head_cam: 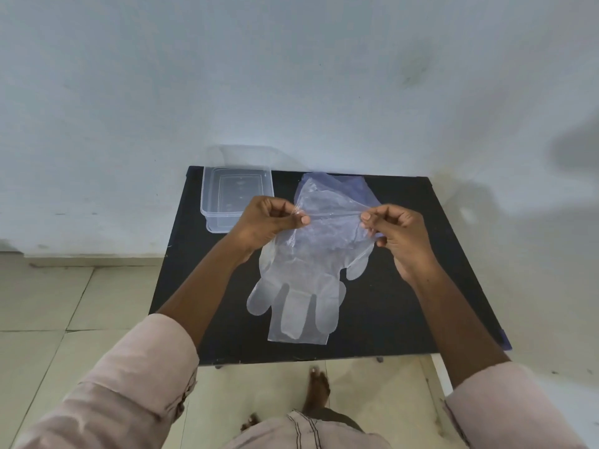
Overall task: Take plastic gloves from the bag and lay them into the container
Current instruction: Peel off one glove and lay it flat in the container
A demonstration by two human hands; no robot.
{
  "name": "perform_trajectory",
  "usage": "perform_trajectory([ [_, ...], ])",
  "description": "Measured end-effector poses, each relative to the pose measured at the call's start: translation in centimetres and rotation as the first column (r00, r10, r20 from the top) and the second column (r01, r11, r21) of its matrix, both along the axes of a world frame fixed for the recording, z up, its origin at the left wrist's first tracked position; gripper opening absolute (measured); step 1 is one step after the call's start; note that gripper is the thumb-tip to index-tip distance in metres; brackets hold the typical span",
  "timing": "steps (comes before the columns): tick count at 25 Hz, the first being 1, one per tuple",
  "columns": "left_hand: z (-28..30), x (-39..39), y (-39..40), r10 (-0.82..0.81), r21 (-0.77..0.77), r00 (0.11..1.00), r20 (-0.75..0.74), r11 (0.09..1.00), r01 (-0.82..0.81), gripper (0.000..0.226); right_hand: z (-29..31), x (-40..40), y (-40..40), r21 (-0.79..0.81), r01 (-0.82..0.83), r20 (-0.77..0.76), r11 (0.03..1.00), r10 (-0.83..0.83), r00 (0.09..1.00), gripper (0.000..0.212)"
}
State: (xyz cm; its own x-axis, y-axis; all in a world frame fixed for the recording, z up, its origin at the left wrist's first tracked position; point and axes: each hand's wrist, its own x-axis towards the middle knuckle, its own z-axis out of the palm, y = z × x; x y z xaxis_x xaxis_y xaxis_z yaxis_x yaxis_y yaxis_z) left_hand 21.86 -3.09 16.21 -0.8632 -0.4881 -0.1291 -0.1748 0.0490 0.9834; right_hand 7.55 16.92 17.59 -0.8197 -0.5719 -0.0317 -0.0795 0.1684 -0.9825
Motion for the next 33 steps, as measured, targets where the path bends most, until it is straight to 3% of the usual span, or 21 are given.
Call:
perform_trajectory([
  [11, 1.5, -0.5, -1.2, 0.046, -0.047, 0.999, 0.013, 0.998, -0.045, 0.019, 1.4, -0.5, -1.0, 0.085, -0.149, -0.115, 0.985, 0.158, 0.981, 0.004],
  [18, 1.2, -0.5, -1.1, 0.045, 0.03, 0.999, -0.016, 0.999, -0.044, 0.018, 1.5, -0.5, -1.1, 0.129, -0.105, -0.087, 0.986, 0.117, 0.989, 0.005],
  [26, 1.4, -0.1, -0.6, 0.08, 0.151, 0.984, -0.162, 0.987, -0.055, 0.014, 2.4, 1.2, -2.2, -0.068, -0.125, 0.002, 0.99, 0.125, 0.992, 0.016],
  [33, 1.2, -0.7, -1.2, 0.112, 0.163, 0.97, -0.216, 0.984, -0.077, 0.014, 2.2, 0.7, -3.5, -0.056, -0.136, -0.008, 0.989, 0.136, 0.991, 0.011],
])
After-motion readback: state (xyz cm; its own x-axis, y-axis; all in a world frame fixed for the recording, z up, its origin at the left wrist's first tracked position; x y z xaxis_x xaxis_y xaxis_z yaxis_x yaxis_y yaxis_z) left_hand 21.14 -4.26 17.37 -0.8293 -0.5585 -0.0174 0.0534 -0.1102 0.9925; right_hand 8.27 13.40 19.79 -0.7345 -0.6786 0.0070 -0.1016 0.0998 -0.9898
